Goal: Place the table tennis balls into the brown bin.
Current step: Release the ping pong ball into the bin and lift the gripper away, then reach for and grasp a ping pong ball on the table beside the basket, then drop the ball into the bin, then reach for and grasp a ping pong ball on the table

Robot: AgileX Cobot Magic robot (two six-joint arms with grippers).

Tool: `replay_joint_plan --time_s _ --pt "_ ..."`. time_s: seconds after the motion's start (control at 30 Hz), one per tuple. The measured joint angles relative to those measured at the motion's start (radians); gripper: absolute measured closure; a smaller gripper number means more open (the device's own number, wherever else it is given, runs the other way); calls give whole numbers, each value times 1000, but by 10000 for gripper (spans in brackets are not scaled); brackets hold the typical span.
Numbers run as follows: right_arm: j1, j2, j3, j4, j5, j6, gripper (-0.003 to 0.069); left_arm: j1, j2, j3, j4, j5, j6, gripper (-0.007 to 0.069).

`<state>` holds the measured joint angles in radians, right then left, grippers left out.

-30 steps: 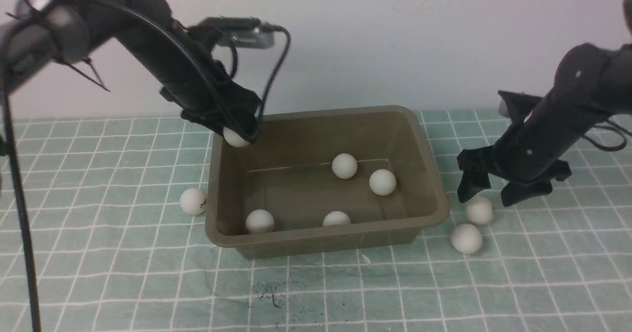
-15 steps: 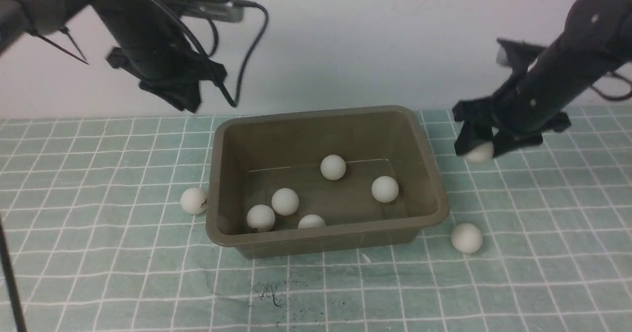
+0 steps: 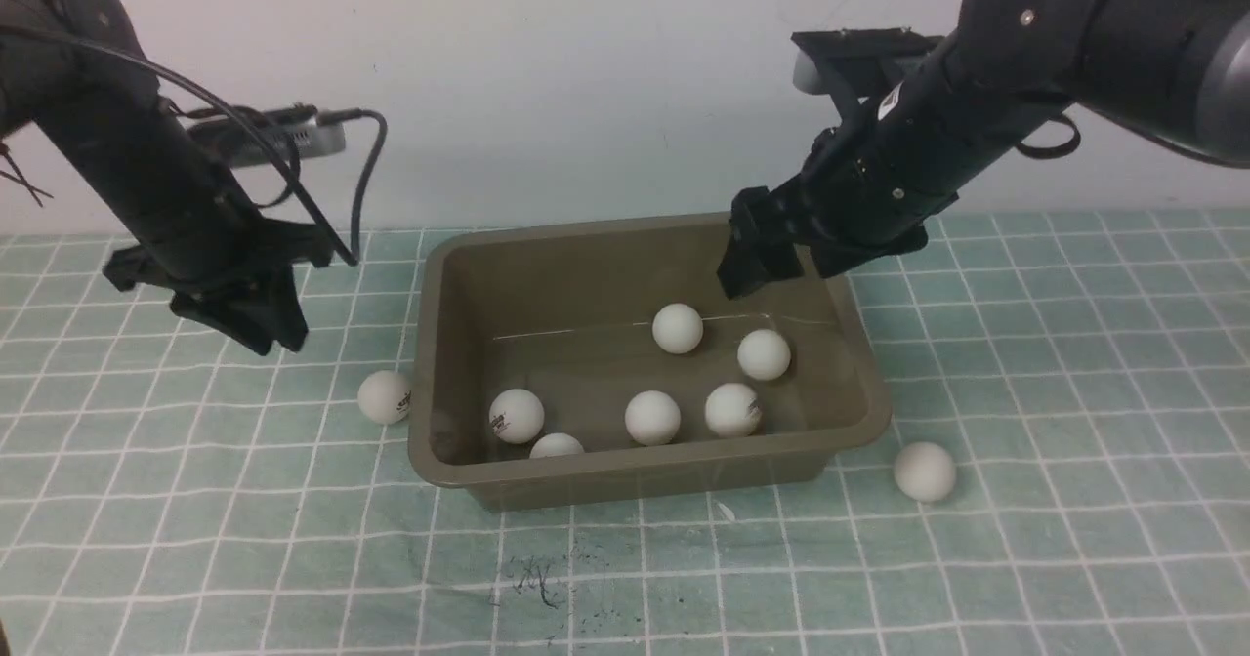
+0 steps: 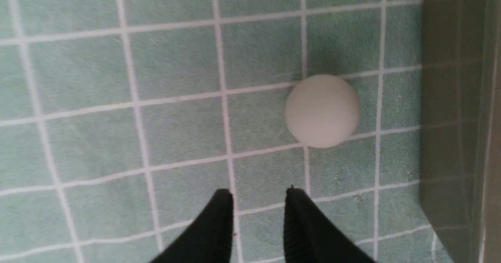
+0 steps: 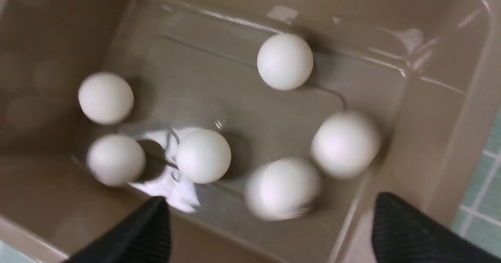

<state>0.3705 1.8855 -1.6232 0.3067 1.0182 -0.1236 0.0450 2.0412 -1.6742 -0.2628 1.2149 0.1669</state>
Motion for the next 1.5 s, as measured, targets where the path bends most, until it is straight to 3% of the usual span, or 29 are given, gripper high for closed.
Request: replay_joint_plan --time_s 0.1,0.17,0.27,0.33,0.4,0.5,0.6,0.73,0.9,1.03,1.17,1.23,1.27,1.33,1.4,1.43,1.5 --pt "-23 -39 -2 -97 72 -3 -13 -39 46 3 -16 -46 1 222" --pt "-39 -63 -2 -128 96 0 9 -57 63 3 -18 -63 1 168" --pt "-111 -131 4 -196 178 7 148 -93 110 3 -18 -115 0 78" --pt "-165 -166 27 -202 200 25 227 -103 135 3 -11 -134 -5 76" --pt "-231 -201 96 -199 207 58 291 -104 155 3 17 -124 -22 162" --pt "-286 -229 205 -180 208 76 317 -103 162 -1 65 -93 -45 291" --pt "-302 -243 353 -132 144 78 319 -94 152 -40 133 -25 -60 271" --pt "-266 -226 513 -37 -92 46 269 -82 106 -129 152 -10 -63 271" --pt "-199 -139 549 24 -284 6 145 -147 19 -239 -31 -8 4 271" --pt "-178 -48 536 29 -337 2 97 -242 48 -243 -67 9 37 271" --pt "-178 14 500 38 -303 2 167 -299 104 -243 -56 10 35 183" --pt "-178 27 471 35 -225 -9 317 -323 123 -246 -42 12 19 111" --pt "-178 27 463 32 -213 -12 309 -323 123 -250 -39 13 15 113" --pt "-183 0 414 -4 -137 2 295 -315 116 -316 -7 17 -20 223" --pt "-184 -14 396 -10 -116 12 295 -309 107 -340 5 17 -27 277" --pt "-188 -66 354 -13 -82 34 295 -284 72 -374 29 15 -35 440" --pt "-186 -131 300 -4 -73 33 295 -243 10 -386 49 14 -42 564"
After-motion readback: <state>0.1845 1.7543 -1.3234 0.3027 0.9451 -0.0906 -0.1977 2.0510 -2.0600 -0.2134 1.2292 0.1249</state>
